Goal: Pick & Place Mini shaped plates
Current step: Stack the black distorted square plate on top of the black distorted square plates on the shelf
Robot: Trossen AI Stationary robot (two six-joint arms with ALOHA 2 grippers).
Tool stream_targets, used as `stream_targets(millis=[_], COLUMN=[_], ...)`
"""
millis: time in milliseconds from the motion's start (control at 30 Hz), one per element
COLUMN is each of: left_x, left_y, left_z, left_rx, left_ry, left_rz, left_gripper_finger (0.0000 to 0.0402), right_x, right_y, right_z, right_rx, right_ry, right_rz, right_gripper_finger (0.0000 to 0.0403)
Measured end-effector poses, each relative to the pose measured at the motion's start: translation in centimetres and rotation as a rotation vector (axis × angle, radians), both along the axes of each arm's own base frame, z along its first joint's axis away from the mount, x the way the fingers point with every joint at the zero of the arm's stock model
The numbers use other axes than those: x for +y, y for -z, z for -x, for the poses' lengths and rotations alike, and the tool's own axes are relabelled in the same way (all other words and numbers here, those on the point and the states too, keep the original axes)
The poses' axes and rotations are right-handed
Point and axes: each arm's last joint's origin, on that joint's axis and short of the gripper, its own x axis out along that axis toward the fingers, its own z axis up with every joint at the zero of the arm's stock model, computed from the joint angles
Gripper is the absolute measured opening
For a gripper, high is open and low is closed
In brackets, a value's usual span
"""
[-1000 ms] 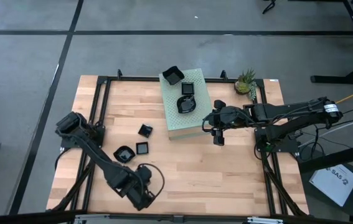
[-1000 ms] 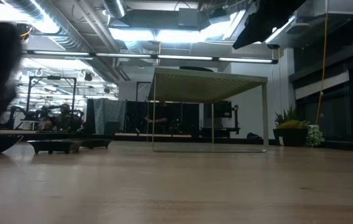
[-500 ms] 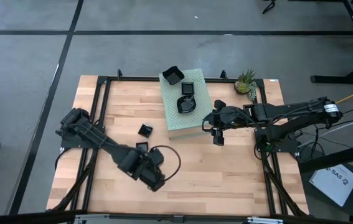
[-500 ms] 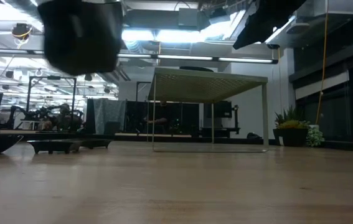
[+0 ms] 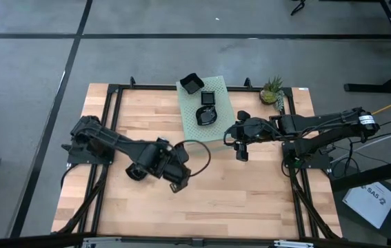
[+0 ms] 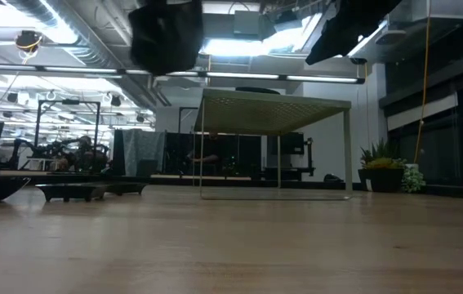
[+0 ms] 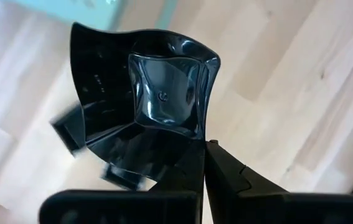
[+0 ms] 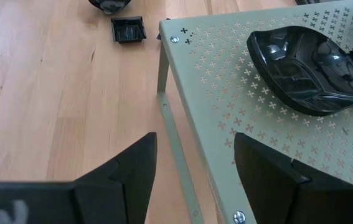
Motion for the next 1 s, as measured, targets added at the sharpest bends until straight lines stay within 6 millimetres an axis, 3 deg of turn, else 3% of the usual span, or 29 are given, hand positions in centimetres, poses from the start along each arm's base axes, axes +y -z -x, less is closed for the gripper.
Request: stream_targets(millis=[533,1000], left_x=[8.3,17.0], left_y=[-4.8,-8.3], left_z=[0.1,2.9], left_rx=[0.123,0.126], left_ry=[0.206,0.394], left_rz=[-0.172,-0.340], left_gripper_finger=[0.0002,0.0002], right_x=[0.0,-0.1], right_y=[0.0,-0.4], right_z=[0.0,-0.3], right_rx=[0.000,-0.054], right_ry=[0.005,0.016], right_rz=[0.012,0.016], right_gripper_finger=[0.0212,0.0212])
